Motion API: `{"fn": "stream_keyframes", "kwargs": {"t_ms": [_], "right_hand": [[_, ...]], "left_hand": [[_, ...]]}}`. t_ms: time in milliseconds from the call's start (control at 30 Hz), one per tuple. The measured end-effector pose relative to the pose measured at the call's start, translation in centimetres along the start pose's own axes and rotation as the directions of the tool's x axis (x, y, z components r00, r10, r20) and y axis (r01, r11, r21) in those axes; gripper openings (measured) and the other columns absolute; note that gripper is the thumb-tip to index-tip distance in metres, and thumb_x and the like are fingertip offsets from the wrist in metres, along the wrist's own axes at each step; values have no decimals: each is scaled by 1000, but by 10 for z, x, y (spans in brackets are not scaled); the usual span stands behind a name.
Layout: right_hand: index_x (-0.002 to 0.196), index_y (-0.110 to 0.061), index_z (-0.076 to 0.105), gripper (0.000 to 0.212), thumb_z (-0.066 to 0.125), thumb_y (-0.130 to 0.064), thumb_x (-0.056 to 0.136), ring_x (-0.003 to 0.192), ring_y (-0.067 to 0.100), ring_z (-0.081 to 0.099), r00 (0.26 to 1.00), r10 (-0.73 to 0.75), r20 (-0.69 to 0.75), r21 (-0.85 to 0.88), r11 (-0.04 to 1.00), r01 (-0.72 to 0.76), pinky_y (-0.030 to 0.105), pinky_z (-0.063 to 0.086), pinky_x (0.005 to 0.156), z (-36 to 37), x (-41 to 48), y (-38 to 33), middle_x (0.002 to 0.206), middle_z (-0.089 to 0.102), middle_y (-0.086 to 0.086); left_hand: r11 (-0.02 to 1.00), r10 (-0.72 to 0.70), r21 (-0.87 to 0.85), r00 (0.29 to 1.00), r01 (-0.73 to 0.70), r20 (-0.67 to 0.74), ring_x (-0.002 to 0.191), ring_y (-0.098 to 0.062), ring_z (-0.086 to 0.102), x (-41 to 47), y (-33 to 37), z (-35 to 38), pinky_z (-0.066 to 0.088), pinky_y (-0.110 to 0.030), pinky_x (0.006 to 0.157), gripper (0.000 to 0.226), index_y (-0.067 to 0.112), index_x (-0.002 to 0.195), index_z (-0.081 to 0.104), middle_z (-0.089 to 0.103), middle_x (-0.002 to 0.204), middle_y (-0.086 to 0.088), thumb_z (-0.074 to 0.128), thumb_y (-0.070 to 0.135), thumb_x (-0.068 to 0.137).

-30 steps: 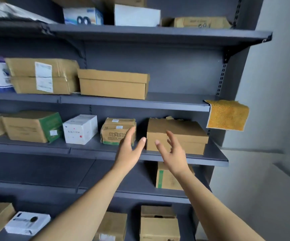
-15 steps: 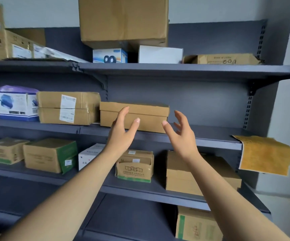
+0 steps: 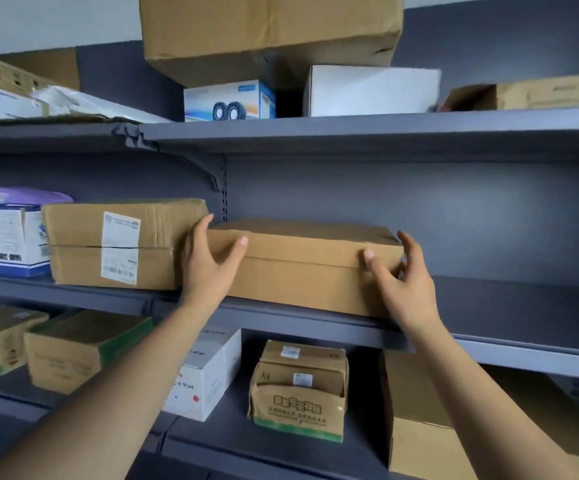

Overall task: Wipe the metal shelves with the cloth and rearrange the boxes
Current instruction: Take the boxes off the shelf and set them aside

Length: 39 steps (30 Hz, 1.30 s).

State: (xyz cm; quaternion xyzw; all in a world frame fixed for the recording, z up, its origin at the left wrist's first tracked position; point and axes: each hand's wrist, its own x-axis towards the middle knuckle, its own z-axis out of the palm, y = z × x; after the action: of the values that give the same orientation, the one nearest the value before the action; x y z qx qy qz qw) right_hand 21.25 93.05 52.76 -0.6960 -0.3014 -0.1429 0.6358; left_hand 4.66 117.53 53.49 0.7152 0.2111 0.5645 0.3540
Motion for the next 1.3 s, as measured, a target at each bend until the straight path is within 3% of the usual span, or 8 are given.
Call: {"fn": "stream_keyframes", "kwargs": {"t_ms": [167, 400, 533, 733, 1000, 1100, 1167, 1300], "right_hand": [[148, -41, 37, 68, 68, -56, 89, 110, 10, 51, 999, 26, -19, 9, 1000, -26, 26, 38, 93, 13, 6, 7, 124, 56, -12], [155, -38, 32, 76, 69, -52, 90, 118, 12, 51, 998, 63, -30, 12, 998, -62, 27, 38, 99, 15, 4, 3, 126, 56, -10], [155, -37, 33, 76, 69, -53, 89, 130, 18, 52, 996, 74, -46, 25, 997, -73, 37, 41, 111, 16, -6, -3, 141, 57, -3], [155, -35, 34, 75, 70, -48, 90, 129, 11, 49, 992, 28, -122, 31, 999, -24, 29, 39, 108, 9, -48, -31, 136, 51, -16], [152, -37, 38, 71, 71, -49, 91, 128, 10, 54, 971, -42, -235, 14, 999, 47, 39, 43, 112, -5, -143, -91, 141, 56, -11], [152, -34, 39, 70, 71, -47, 91, 126, 9, 54, 968, -50, -247, 14, 998, 55, 38, 43, 113, -10, -190, -114, 141, 57, -9], [151, -36, 40, 71, 72, -52, 89, 125, 10, 55, 965, -32, -258, 10, 999, 36, 39, 45, 111, -11, -222, -125, 139, 58, -10], [150, -40, 41, 74, 72, -59, 85, 126, 12, 55, 957, 26, -289, 1, 1000, -27, 42, 44, 112, -14, -277, -139, 138, 58, -10]], "left_hand": [[993, -80, -89, 997, 79, -8, 128, -1, 38, 7, -20, 14, 32, -24, 105, 75, 40, 151, 29, 37, 143, 21, 71, 45, 90], [977, -148, -159, 989, 143, -23, 111, -9, 55, 8, -24, 21, 40, -24, 92, 72, 43, 143, 35, 54, 123, 15, 77, 46, 84], [968, -144, -209, 989, 138, -18, 113, -11, 59, 4, -24, 15, 43, -27, 94, 70, 46, 137, 38, 58, 122, 15, 80, 45, 81], [957, -101, -276, 995, 94, -11, 117, -8, 57, -19, -15, -19, 44, -28, 101, 71, 43, 137, 39, 56, 132, 13, 81, 44, 80], [930, -23, -366, 999, 30, 22, 120, -7, 56, -64, 19, -103, 46, -35, 106, 71, 39, 137, 41, 57, 132, 14, 82, 40, 80], [923, -12, -384, 999, 24, 35, 114, 6, 54, -93, 28, -145, 43, -18, 102, 69, 36, 137, 41, 53, 125, 24, 82, 34, 82], [918, -11, -395, 998, 34, 62, 107, 21, 50, -113, 30, -169, 39, -2, 90, 69, 31, 140, 41, 48, 122, 33, 81, 30, 84], [918, -53, -386, 993, 89, 102, 97, 32, 46, -150, 31, -207, 33, 6, 76, 68, 33, 139, 42, 46, 115, 41, 81, 31, 83]]}}
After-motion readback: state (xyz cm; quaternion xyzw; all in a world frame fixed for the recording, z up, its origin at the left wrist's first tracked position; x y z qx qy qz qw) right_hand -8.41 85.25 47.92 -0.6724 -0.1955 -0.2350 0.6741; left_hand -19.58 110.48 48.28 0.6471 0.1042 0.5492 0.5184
